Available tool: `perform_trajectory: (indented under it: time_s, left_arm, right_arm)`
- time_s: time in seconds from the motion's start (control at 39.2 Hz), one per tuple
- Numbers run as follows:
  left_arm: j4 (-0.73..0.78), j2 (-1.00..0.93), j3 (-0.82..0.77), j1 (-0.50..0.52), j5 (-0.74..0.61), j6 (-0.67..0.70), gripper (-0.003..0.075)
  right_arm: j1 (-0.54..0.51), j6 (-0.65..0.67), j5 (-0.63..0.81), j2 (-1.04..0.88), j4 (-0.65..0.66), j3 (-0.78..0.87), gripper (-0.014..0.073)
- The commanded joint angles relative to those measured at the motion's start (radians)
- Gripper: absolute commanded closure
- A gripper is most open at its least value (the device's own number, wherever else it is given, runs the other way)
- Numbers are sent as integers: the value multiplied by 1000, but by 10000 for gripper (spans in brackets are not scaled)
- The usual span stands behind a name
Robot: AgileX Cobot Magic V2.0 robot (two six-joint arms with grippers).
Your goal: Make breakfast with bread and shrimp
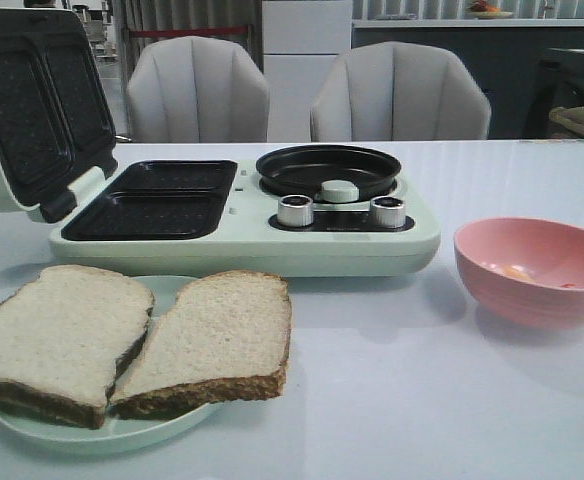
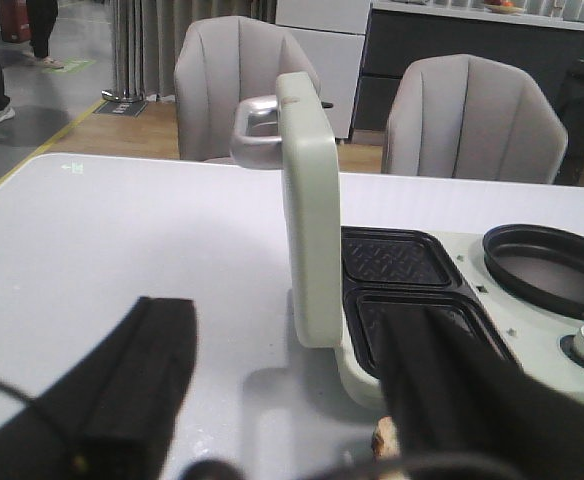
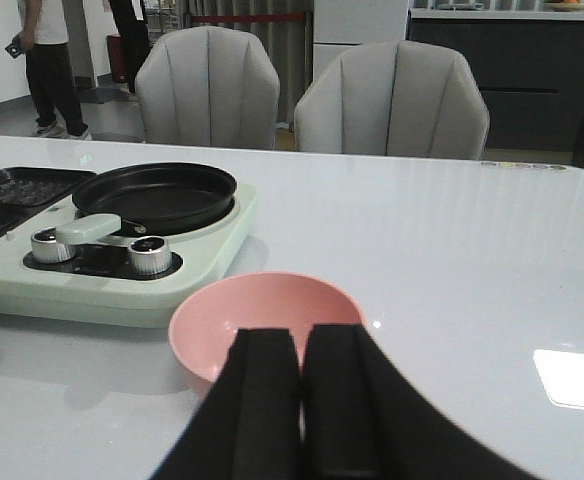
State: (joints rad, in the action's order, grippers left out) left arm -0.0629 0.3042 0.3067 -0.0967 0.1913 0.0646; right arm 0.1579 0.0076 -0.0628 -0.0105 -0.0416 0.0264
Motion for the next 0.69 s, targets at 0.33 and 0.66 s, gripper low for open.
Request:
perform_trajectory:
  time_s: [0.33,0.66]
  left_arm:
    - [97,15,46,-2,10,4,98]
    - [331,22,46,-142,76,-48,99]
  right_arm:
    - [-5,-8,77,-21,6,-16,419]
    - [-5,-8,77,-21,6,-16,419]
